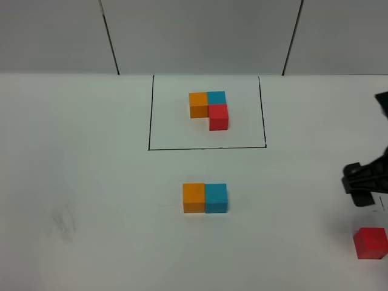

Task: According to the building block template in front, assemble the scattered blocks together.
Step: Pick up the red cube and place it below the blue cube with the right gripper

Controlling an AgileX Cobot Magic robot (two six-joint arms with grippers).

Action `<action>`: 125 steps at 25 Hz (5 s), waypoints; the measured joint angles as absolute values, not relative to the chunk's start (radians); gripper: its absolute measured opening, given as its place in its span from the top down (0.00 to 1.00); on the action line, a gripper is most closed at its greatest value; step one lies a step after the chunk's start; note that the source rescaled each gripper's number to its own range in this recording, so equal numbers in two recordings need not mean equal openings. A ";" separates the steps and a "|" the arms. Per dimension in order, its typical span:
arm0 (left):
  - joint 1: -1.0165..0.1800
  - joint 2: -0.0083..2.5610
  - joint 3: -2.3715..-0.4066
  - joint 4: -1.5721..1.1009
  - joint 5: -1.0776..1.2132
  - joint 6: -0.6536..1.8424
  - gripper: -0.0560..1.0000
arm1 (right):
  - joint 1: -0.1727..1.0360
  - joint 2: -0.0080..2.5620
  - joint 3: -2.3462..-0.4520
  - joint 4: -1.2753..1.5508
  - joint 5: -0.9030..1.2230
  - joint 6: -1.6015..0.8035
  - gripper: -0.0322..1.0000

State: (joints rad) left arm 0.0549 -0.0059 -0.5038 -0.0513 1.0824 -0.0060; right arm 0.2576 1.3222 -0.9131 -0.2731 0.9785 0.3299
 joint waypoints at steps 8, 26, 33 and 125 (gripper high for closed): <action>0.055 -0.006 -0.504 -0.051 1.082 -0.006 0.68 | 0.141 1.267 -0.699 -0.229 0.882 0.338 0.02; 0.055 -0.006 -0.504 -0.051 1.082 -0.006 0.68 | 0.140 1.508 -0.623 -0.187 0.595 0.312 0.02; 0.055 -0.006 -0.504 -0.051 1.082 -0.006 0.68 | 0.140 1.600 -0.623 -0.187 0.510 0.308 0.05; 0.055 -0.006 -0.504 -0.051 1.082 -0.006 0.68 | 0.870 2.078 -1.304 -0.264 0.767 1.037 0.74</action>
State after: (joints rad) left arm 0.0549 -0.0059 -0.5038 -0.0513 1.0824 -0.0060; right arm 0.8701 2.0781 -1.3036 -0.2637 0.7666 1.0374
